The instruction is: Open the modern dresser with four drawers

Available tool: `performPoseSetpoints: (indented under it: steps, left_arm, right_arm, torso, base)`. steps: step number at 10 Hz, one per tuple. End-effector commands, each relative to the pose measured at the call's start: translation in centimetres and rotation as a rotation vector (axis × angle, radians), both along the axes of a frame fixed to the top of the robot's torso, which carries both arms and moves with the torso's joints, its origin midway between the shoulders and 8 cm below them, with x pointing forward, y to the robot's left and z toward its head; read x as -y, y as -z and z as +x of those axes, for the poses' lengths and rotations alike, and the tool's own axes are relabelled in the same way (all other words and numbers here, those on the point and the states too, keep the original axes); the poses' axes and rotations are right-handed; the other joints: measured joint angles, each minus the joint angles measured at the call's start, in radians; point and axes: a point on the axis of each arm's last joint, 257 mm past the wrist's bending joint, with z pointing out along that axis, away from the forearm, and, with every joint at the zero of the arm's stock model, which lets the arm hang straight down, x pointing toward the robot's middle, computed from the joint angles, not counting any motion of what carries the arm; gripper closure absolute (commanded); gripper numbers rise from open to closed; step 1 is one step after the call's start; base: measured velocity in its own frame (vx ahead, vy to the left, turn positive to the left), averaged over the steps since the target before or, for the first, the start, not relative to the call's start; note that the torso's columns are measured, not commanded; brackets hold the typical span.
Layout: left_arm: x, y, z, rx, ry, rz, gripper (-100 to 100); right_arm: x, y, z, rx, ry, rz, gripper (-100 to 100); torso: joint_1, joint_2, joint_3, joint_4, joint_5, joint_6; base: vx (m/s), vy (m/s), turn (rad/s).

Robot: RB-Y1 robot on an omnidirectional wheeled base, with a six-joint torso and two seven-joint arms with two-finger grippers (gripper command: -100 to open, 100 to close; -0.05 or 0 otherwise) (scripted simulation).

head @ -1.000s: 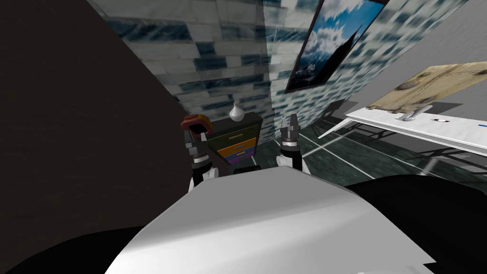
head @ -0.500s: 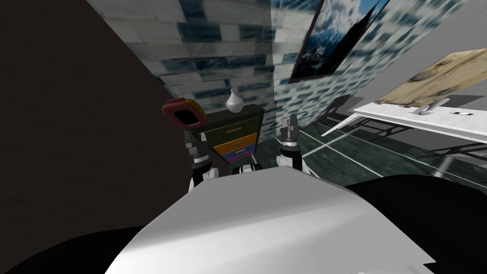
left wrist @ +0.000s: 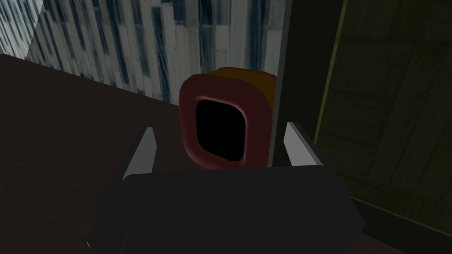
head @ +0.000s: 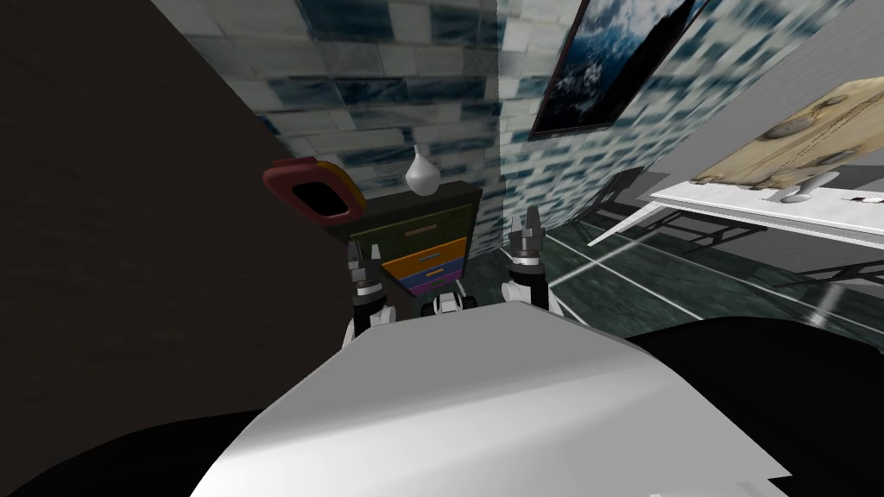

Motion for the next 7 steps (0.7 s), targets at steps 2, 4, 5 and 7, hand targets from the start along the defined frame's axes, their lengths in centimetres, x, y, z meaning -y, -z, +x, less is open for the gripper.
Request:
performPoseSetpoints:
  steps: [2,4,5,7]
  left_arm:
    - [-0.6,3.2,1.4,-0.055,0.005,0.032,-100]
    - [-1.1,5.3,2.0,-0.090,0.004,0.045,-100]
    - [-1.3,6.2,2.3,-0.103,0.003,0.052,-100]
    - [-1.8,8.1,2.8,-0.134,0.000,0.064,-100]
  right_arm:
    - [0.0,0.0,0.0,0.000,0.000,0.000,0]
    - [0.0,0.0,0.0,0.000,0.000,0.000,0]
    - [0.0,0.0,0.0,0.000,0.000,0.000,0]
    - [0.0,0.0,0.0,0.000,0.000,0.000,0]
  torso:
    - [0.000,0.001,0.000,0.001,0.000,0.000]
    - [0.000,0.000,0.000,0.000,0.000,0.000]
    - [0.000,0.000,0.000,0.000,0.000,0.000]
    - [0.000,0.001,0.000,0.000,0.000,0.000]
  base:
    - [0.025,-0.032,0.011]
    - [0.037,-0.041,0.012]
    - [0.038,-0.042,0.014]
    - [0.034,-0.039,0.014]
